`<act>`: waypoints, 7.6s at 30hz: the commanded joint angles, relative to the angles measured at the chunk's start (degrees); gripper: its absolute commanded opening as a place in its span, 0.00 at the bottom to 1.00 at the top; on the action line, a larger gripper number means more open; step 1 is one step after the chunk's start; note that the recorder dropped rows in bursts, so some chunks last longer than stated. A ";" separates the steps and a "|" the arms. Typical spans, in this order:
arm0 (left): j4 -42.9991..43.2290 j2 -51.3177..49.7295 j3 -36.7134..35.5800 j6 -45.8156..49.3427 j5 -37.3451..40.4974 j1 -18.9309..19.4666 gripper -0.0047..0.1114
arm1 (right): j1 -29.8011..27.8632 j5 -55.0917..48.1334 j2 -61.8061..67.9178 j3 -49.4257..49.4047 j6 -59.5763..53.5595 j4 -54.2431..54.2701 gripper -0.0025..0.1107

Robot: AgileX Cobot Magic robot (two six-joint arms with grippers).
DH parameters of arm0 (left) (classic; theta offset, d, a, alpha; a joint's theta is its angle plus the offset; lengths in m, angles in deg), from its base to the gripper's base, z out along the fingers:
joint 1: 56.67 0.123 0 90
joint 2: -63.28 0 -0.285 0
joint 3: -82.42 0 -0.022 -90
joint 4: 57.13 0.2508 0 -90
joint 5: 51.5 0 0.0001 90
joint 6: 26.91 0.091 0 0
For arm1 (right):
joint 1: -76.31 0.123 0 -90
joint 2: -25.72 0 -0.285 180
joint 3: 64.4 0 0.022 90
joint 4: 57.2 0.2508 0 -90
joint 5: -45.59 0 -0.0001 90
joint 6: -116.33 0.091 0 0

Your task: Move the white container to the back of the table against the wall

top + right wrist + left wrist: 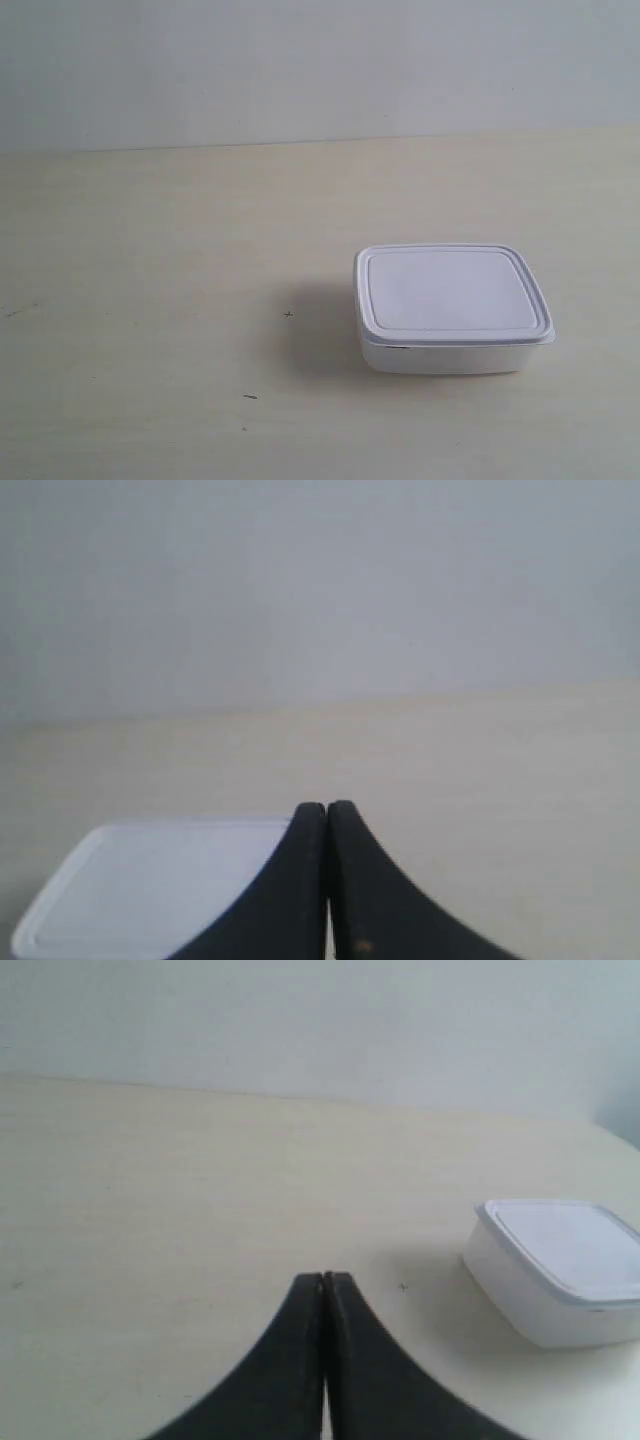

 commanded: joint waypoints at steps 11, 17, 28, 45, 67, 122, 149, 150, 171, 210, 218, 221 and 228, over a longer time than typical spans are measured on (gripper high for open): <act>-8.26 0.36 0.82 0.28 -3.43 0.00 0.04 | -0.32 9.01 -0.24 -0.25 2.30 20.81 0.02; -9.27 -3.00 5.75 0.34 -2.42 0.00 0.04 | -0.32 3.10 4.35 6.75 3.36 23.27 0.02; -9.77 -21.99 33.31 4.91 16.19 0.00 0.04 | -0.32 -28.81 29.66 41.12 3.20 13.08 0.02; -11.68 -39.42 43.97 14.17 21.90 -9.02 0.04 | 5.73 -45.64 57.16 57.84 4.72 8.19 0.02; -16.38 -71.67 46.95 14.57 1.95 -39.57 0.04 | 6.36 -43.60 73.09 50.81 3.59 7.83 0.02; -18.65 -105.05 61.45 15.84 -8.13 -41.53 0.04 | 16.46 -31.78 95.58 47.98 20.75 -8.94 0.02; -17.18 -110.16 64.69 19.50 -11.19 -34.48 0.04 | 16.46 -14.87 100.59 48.09 22.86 -11.37 0.02; -17.18 -110.44 65.02 19.50 -11.44 -34.48 0.04 | 16.46 -14.48 100.59 48.09 22.72 -11.37 0.02; -17.63 -113.69 71.54 21.03 -14.50 -31.18 0.04 | 13.33 -3.20 100.59 48.18 22.73 -12.26 0.02; -12.06 -120.74 81.98 24.23 -20.71 -26.66 0.04 | 13.14 1.16 116.57 66.88 21.39 -12.75 0.02; -11.96 -123.72 86.21 25.91 -20.40 -26.29 0.04 | 13.14 1.03 118.63 70.03 21.24 -12.75 0.02; -12.07 -124.87 87.51 25.91 -19.97 -25.66 0.04 | 13.14 1.12 119.57 71.08 21.24 -12.75 0.02; -12.20 -125.20 88.01 26.09 -18.96 -23.96 0.04 | 13.14 0.10 122.51 75.98 21.24 -12.75 0.02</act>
